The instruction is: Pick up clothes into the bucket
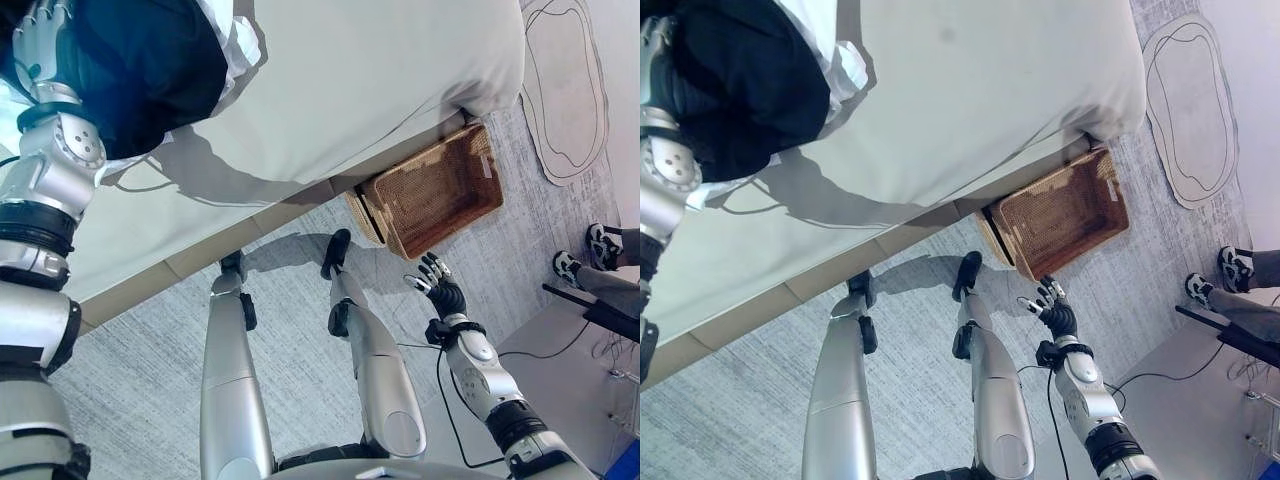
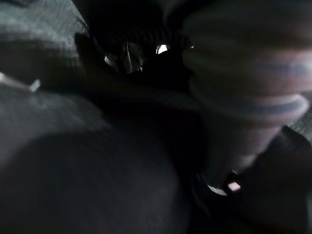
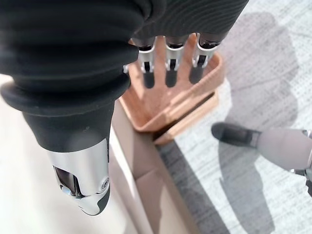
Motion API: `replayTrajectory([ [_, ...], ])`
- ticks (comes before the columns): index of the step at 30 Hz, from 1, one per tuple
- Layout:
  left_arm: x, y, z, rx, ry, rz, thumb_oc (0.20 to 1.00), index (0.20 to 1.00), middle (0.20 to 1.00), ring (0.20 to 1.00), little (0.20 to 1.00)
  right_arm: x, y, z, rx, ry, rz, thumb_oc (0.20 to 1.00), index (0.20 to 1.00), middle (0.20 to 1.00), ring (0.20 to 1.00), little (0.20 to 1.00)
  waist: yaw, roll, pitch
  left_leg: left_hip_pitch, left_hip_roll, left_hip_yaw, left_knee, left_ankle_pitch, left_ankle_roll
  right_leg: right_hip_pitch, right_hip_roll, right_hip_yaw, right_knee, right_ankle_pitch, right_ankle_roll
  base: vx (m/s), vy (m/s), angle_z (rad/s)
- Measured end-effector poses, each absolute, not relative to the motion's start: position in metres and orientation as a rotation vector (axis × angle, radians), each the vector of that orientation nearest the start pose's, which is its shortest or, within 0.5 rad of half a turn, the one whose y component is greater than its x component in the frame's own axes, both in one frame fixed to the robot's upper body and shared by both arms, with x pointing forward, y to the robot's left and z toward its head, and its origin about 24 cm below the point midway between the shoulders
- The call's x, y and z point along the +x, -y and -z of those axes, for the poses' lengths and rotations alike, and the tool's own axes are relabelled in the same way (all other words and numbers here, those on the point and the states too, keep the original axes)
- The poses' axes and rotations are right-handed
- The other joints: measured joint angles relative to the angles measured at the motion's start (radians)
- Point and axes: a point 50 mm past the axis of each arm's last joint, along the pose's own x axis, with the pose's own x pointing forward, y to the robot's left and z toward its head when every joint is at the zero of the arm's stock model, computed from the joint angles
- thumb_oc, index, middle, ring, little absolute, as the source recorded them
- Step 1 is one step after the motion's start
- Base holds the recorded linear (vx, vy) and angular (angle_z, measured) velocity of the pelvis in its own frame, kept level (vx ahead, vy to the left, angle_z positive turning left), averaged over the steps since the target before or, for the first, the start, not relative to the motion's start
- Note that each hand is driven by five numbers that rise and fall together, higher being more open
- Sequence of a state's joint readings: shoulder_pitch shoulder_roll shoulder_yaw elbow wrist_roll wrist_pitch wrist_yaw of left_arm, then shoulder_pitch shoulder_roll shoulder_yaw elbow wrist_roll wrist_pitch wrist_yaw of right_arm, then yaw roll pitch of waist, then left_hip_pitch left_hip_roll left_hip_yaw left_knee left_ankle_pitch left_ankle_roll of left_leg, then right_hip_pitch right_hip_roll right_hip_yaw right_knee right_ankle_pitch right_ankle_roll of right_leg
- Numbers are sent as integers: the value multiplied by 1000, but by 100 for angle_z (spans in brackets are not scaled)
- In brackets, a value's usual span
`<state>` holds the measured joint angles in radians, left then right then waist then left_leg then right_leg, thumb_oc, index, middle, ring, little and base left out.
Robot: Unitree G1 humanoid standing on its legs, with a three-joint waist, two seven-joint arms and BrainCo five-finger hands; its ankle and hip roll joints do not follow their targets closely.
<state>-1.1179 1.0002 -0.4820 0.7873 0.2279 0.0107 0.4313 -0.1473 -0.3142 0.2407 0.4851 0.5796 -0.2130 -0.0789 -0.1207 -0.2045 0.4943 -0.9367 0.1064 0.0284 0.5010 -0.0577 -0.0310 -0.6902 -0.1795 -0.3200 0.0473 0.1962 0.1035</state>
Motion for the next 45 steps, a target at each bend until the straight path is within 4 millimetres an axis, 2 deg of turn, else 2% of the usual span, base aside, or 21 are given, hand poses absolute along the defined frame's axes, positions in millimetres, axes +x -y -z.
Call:
replayTrajectory([
  [4,356,-315,-313,1248,439,-693,200,200,200,200,200,267,189,12,186,-190,32,1000,1000,1000,1000,1000,5,0,0,1,0,-1,-1,0,0,0,0,-1,3,3,0,0,0,0],
  [9,354,-317,-302,1249,425,-678,200,200,200,200,200,267,189,13,185,-192,31,1000,1000,1000,1000,1000,8,1,0,27,-1,2,-9,0,0,13,-5,0,20,1,-3,0,0,0],
  [13,349,-315,-281,1212,425,-626,200,200,200,200,200,266,191,14,183,-197,38,1000,1000,1000,1000,1000,21,2,1,73,-1,20,-35,0,0,36,-10,11,20,-2,-5,16,-11,-5],
  [17,340,-312,-244,1148,396,-550,200,200,200,200,200,264,194,22,164,-239,53,1000,1000,1000,1000,1000,40,4,3,159,-3,31,-71,0,0,97,-14,12,19,-17,-8,28,-3,-2],
  [18,339,-306,-233,1117,395,-516,200,200,200,200,200,262,198,24,161,-254,71,1000,1000,1000,1000,1000,64,7,3,193,-3,38,-85,3,1,120,-16,14,20,-21,-8,51,-15,-3],
  [23,326,-280,-207,1018,443,-393,200,200,200,200,200,260,206,30,95,-290,93,1000,1000,1000,1000,1000,112,28,6,344,-11,57,-162,8,-1,228,-26,13,17,-41,-7,82,-24,-1],
  [26,317,-272,-199,942,459,-341,200,200,200,200,200,263,211,27,64,-285,106,1000,1000,1000,1000,1000,119,45,3,443,-23,65,-224,26,-5,299,-35,12,11,-54,-7,63,-29,5],
  [29,315,-265,-193,924,462,-298,200,200,200,200,200,261,218,27,39,-293,120,1000,1000,1000,1000,1000,142,75,-21,489,-30,66,-257,36,-5,340,-37,7,-5,-58,-8,10,-37,3],
  [33,311,-259,-186,883,441,-230,200,200,200,200,200,267,219,22,6,-285,112,1000,1000,1000,1000,1000,139,107,-41,601,-35,78,-320,48,-12,429,-38,9,-32,-59,-8,66,-61,-2],
  [40,304,-233,-194,762,515,-80,200,200,200,200,200,265,219,20,-31,-284,97,1000,1000,1000,1000,1000,134,159,-114,710,-39,82,-401,73,-22,521,-28,6,-80,-57,-7,57,-46,0],
  [45,307,-214,-198,670,541,25,200,200,200,200,200,258,222,24,-56,-305,89,1000,1000,1000,1000,1000,131,178,-176,785,-39,93,-450,83,-29,586,-19,7,-115,-55,-4,62,-41,-3],
])
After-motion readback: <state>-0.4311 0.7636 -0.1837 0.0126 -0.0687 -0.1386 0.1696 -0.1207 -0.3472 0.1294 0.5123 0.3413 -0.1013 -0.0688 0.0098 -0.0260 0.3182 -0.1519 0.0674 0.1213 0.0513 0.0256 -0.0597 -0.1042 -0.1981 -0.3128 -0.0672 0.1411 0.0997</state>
